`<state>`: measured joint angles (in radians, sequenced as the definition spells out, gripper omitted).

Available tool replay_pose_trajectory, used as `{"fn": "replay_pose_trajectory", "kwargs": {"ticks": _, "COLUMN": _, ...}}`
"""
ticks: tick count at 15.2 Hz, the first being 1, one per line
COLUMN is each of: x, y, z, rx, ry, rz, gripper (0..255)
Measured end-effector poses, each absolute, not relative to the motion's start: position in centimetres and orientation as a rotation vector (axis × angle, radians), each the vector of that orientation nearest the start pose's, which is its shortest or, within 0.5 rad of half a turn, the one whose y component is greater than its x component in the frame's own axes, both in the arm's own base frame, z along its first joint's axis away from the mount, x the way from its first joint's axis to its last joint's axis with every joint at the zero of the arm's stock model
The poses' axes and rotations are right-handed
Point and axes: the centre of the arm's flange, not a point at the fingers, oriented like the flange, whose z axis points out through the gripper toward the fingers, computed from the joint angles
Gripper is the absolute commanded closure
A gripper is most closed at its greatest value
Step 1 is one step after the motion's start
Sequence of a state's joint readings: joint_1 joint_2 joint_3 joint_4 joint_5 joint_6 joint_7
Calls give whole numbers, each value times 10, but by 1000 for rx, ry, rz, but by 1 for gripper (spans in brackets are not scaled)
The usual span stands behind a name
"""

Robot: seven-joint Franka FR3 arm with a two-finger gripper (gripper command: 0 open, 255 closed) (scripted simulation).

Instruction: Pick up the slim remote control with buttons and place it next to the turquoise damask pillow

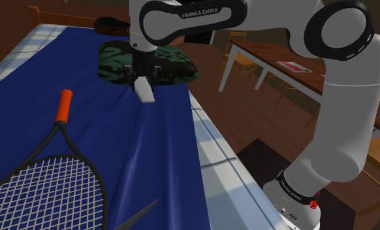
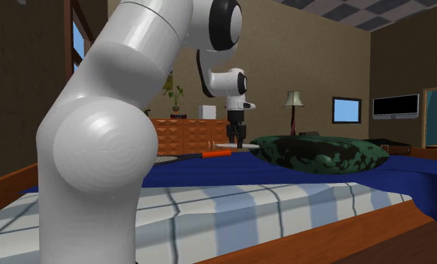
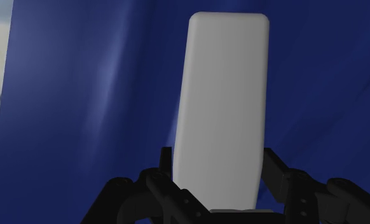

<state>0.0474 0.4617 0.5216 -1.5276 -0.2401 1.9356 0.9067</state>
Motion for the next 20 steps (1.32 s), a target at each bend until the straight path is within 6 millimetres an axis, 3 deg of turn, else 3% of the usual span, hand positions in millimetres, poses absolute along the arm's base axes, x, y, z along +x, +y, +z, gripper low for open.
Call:
{"fn": "replay_pose_trajectory", "kwargs": {"ticks": 14, "x": 606, "y": 306, "z": 345, "rx": -3100, "ry": 467, "rz": -13, "gripper": 255}}
{"fn": "replay_pose_trajectory", "kwargs": {"ticks": 20, "x": 606, "y": 306, "z": 340, "rx": -3100, "ry": 467, "rz": -13, "gripper": 255}}
